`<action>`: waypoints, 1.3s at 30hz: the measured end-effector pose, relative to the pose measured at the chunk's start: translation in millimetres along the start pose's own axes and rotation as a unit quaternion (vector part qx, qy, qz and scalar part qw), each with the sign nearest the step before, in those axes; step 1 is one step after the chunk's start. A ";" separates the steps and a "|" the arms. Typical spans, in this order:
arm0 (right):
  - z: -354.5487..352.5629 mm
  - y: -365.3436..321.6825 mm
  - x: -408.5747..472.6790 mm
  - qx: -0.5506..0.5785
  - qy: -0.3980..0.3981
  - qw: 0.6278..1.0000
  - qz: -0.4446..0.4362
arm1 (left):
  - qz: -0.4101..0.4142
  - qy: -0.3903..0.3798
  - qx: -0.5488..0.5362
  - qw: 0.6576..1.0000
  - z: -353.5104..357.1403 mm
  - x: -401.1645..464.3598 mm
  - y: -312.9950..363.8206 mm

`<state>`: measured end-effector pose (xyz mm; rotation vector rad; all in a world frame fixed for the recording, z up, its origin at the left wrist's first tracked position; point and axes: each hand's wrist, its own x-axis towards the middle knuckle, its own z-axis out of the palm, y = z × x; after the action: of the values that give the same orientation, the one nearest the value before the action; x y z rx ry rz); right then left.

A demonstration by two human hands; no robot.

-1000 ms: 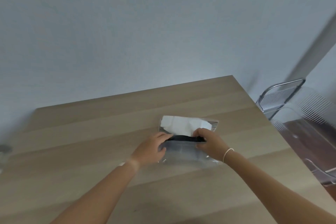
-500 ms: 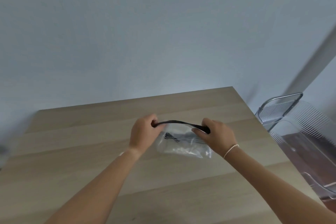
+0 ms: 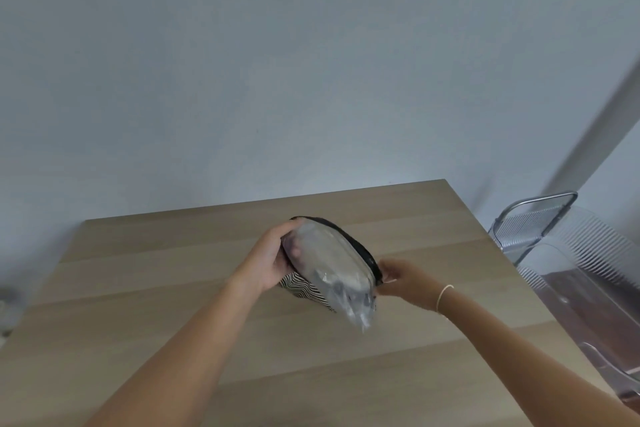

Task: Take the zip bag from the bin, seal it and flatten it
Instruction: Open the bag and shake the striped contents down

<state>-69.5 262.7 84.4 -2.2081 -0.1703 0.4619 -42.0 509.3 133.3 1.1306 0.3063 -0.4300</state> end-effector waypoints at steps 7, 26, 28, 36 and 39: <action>5.7 -4.0 -1.1 0.306 0.146 0.940 0.040 | 0.020 -0.145 -0.081 0.986 -27.6 -1.4 0.9; -18.0 -46.2 11.6 0.160 0.385 0.906 0.077 | 0.173 0.233 0.269 0.919 4.8 3.4 -5.6; -21.1 -49.3 12.9 0.227 0.369 0.899 0.072 | 0.134 0.185 0.297 0.927 3.3 1.2 -0.3; -26.7 -52.6 8.8 0.228 0.293 0.928 0.019 | 0.010 0.055 0.291 0.955 -5.1 -4.6 27.9; -22.7 -53.6 6.9 0.211 0.265 0.941 -0.002 | -0.001 0.025 0.318 0.948 -5.2 -4.6 28.0</action>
<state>-52.4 281.8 137.1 -1.8268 0.1993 -0.1086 -32.8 524.8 155.7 1.7742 0.2158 -0.5186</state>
